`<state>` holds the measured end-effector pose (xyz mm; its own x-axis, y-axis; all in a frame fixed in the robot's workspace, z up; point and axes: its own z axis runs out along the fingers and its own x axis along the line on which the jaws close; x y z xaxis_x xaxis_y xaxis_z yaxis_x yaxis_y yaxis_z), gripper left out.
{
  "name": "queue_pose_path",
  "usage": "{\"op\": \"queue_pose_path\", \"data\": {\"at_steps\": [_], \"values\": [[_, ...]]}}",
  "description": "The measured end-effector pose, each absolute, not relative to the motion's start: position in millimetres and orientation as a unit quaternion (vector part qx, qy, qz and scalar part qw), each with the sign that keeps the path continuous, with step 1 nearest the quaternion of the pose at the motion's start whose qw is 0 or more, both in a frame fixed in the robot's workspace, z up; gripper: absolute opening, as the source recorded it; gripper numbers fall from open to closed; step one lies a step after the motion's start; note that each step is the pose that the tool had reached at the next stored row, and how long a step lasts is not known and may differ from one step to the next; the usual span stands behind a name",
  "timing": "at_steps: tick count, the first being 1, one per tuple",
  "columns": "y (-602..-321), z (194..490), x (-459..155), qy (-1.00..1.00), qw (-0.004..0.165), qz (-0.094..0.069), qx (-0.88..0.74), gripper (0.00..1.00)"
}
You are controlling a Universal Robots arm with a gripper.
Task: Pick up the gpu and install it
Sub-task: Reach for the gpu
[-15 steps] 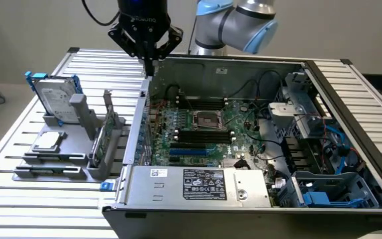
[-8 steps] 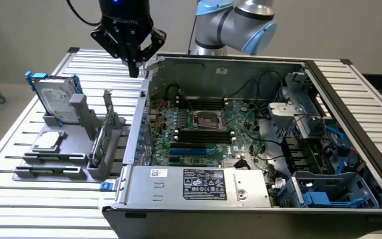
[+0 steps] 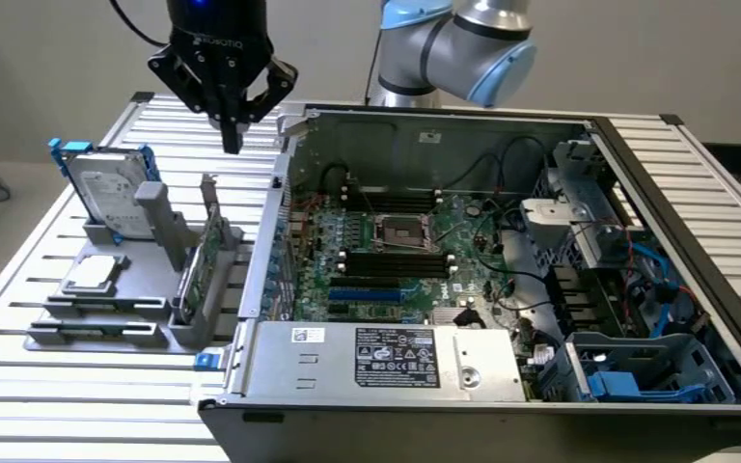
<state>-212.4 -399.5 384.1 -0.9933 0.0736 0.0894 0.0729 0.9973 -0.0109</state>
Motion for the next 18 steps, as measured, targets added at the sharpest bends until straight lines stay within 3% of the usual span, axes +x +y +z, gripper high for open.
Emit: {"op": "queue_pose_path", "data": {"at_steps": [18], "values": [[-426, 353, -247, -0.998, 0.047, -0.001, -0.031, 0.11]]}}
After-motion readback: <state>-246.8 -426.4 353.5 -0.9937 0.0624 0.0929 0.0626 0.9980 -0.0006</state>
